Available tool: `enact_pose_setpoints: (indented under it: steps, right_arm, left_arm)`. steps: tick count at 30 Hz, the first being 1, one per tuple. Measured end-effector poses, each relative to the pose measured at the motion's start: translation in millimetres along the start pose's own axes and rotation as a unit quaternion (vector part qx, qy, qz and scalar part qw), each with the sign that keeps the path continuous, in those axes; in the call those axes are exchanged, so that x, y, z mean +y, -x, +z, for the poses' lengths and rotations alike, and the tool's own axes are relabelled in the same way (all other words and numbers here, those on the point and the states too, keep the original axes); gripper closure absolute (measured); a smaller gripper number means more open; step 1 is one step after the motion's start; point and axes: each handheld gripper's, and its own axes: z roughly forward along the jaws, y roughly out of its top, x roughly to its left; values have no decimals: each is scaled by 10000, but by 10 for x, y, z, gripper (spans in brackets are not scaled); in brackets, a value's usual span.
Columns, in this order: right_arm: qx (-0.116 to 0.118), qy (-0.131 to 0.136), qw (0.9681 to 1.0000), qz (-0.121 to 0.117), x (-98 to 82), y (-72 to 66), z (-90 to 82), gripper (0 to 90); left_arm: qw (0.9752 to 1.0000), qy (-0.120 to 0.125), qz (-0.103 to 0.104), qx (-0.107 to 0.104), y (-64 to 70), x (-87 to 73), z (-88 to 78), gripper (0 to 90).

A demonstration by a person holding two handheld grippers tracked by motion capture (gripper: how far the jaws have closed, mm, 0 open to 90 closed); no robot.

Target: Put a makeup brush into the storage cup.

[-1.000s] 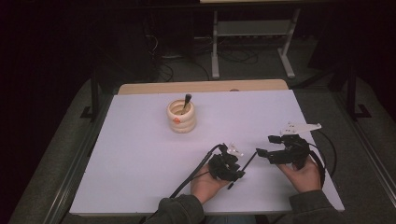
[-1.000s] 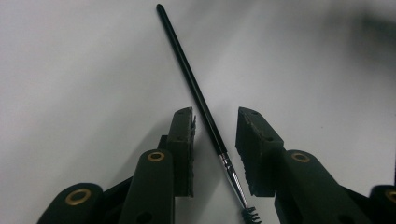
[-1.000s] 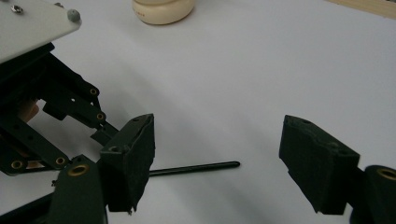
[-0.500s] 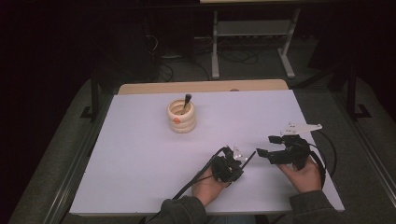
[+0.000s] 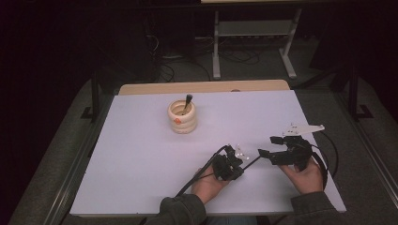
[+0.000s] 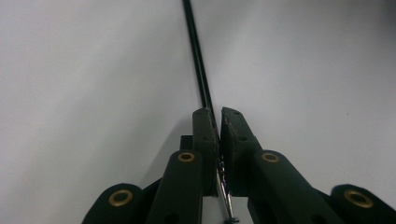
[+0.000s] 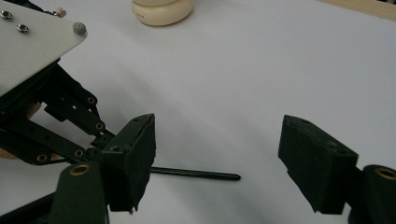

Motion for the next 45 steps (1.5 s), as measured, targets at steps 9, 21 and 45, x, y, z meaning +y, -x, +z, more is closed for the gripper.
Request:
enact_pose_setpoints:
  steps: [9, 21, 45]
  right_arm:
    - [22, -20, 10000, 0, -3, 0, 11, 266]
    - [68, -50, 9999, -69, -5, -8, 33, 266]
    - [91, -32, 9999, -52, -7, -9, 20, 269]
  left_arm:
    - [10000, 36, 17, 1, -76, 22, -50, 862]
    - [9999, -90, 125, -43, -116, 22, -81, 862]
    - [9990, -296, 272, -189, -151, 22, -45, 863]
